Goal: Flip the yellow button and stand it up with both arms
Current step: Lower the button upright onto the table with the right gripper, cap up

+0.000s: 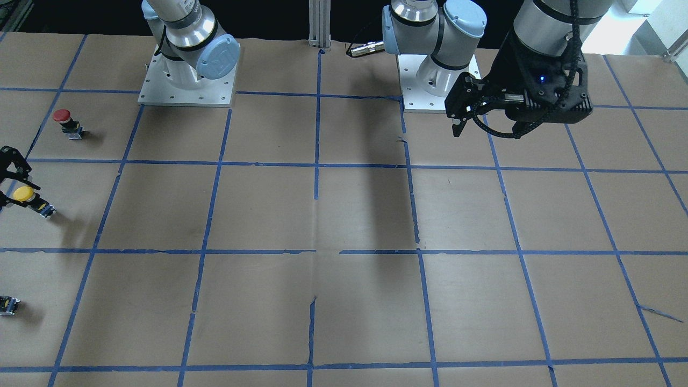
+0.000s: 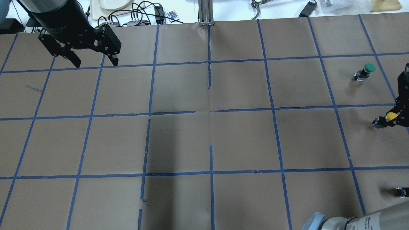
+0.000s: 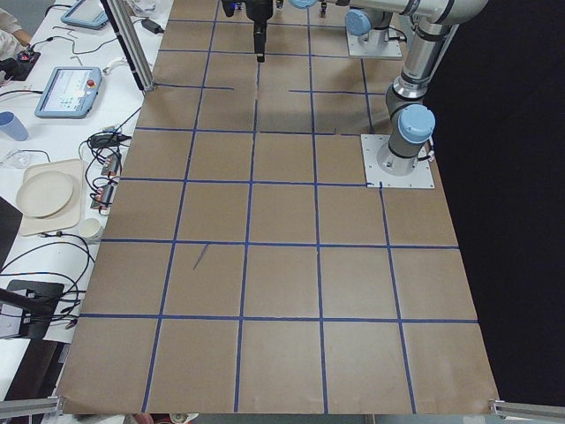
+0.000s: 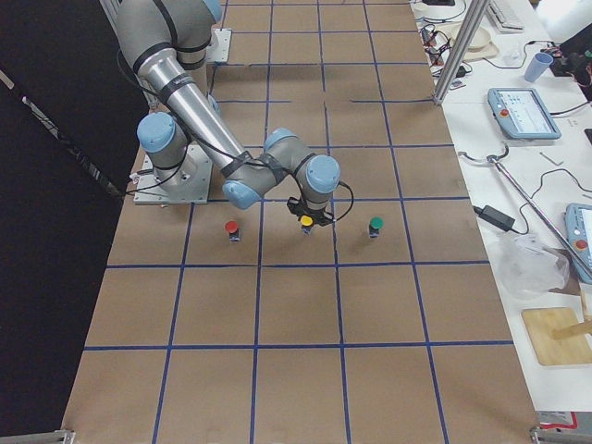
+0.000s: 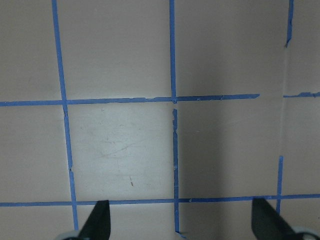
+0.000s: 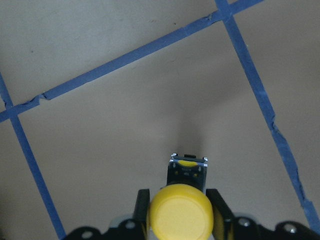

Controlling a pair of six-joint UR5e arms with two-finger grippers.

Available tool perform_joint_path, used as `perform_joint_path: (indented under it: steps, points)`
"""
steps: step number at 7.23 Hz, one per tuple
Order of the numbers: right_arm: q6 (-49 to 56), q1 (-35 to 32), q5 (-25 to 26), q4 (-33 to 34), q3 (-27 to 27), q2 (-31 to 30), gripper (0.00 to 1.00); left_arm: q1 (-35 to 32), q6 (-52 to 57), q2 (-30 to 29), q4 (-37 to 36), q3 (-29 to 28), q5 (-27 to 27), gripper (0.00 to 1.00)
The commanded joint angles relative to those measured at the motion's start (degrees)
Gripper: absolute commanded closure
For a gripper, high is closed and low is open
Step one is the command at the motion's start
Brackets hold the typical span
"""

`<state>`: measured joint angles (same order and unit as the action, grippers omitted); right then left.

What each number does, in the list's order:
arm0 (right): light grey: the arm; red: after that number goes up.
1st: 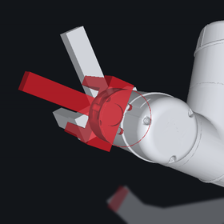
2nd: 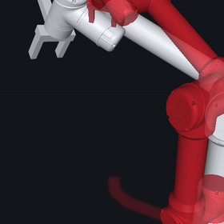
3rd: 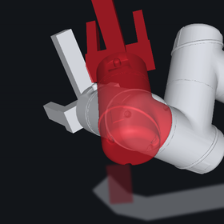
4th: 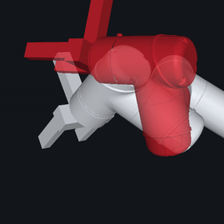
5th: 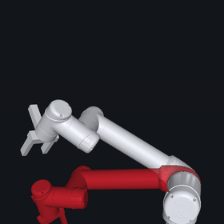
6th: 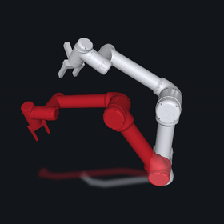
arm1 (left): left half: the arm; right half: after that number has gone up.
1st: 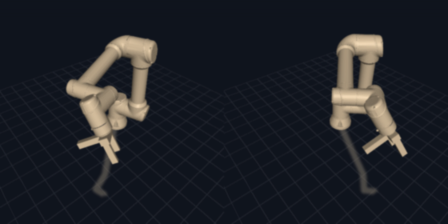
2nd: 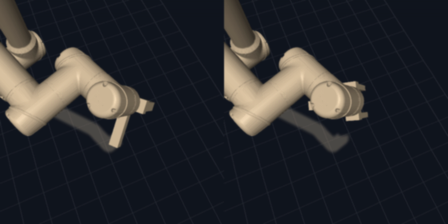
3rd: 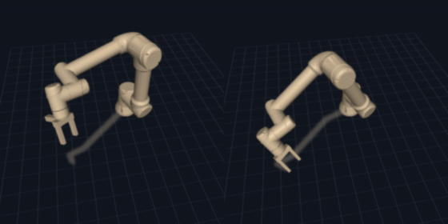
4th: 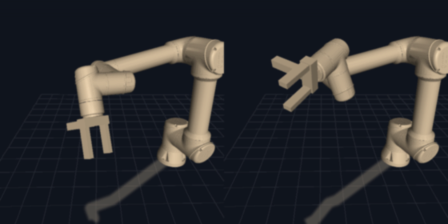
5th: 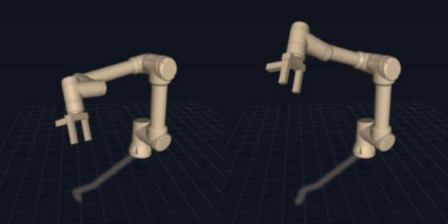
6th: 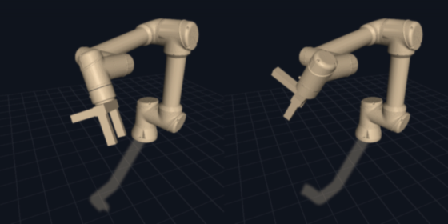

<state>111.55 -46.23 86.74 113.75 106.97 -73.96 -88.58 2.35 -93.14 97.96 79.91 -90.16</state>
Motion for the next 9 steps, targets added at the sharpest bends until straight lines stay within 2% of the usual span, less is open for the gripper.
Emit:
perform_joint_path:
  steps: [1, 3, 4, 6, 7, 8, 9]
  points:
    - [2.5, 0.0, 0.0, 0.1, 0.0, 0.3, 0.71, 0.0, 0.0, 0.0, 0.0, -0.1, 0.0, 0.01]
    - [2.5, -0.1, -0.7, 0.0, 0.0, 0.7, 0.46, 0.0, 0.0, 0.0, -0.1, -0.2, 0.1, 0.01]
    - [2.5, -0.1, -0.7, -0.1, 0.0, 0.7, 0.41, 0.0, 0.0, 0.0, -0.1, -0.1, 0.1, 0.01]
    - [2.4, -0.1, -0.7, 0.0, -0.1, 0.6, 0.37, 0.0, 0.0, 0.0, -0.1, -0.2, 0.1, 0.01]
    - [1.7, -0.1, -0.8, -0.2, -0.1, 0.1, 0.22, 0.0, 0.0, 0.0, -0.1, -0.2, 0.1, 0.01]
    - [1.5, -0.1, -1.7, -0.2, -0.4, -0.2, 0.01, 0.0, 0.0, 0.0, -0.1, -0.2, 0.1, 0.01]
    - [0.4, -0.1, -1.8, -0.6, -1.7, -0.4, 0.01, 0.0, -0.1, 0.0, -0.1, -0.2, 0.1, 0.01]
